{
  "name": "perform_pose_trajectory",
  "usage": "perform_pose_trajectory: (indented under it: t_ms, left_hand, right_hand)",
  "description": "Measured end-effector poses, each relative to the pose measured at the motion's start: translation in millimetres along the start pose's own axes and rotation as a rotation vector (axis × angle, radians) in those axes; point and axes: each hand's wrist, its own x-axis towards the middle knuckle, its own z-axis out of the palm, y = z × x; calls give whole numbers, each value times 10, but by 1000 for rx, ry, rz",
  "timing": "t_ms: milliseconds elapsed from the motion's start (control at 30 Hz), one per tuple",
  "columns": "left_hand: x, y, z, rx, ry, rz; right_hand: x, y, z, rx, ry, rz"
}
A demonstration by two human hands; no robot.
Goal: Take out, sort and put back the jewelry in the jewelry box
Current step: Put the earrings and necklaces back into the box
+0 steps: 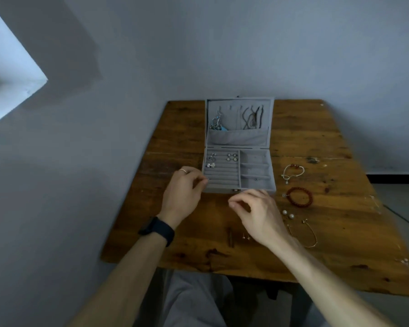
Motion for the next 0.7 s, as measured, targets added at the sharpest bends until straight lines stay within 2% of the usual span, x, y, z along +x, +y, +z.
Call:
perform_pose_trajectory:
  t_ms: [267,600,700]
  left_hand:
    - [454,84,181,197,-245,-33]
    - [605,81,250,250,-274,-69]
    - [629,94,257,265,-287,-83]
  right_hand:
    - [597,186,-41,-7,-3,63]
    - [803,217,141,-77,-55,72]
    - [853,175,165,-85,-118,102]
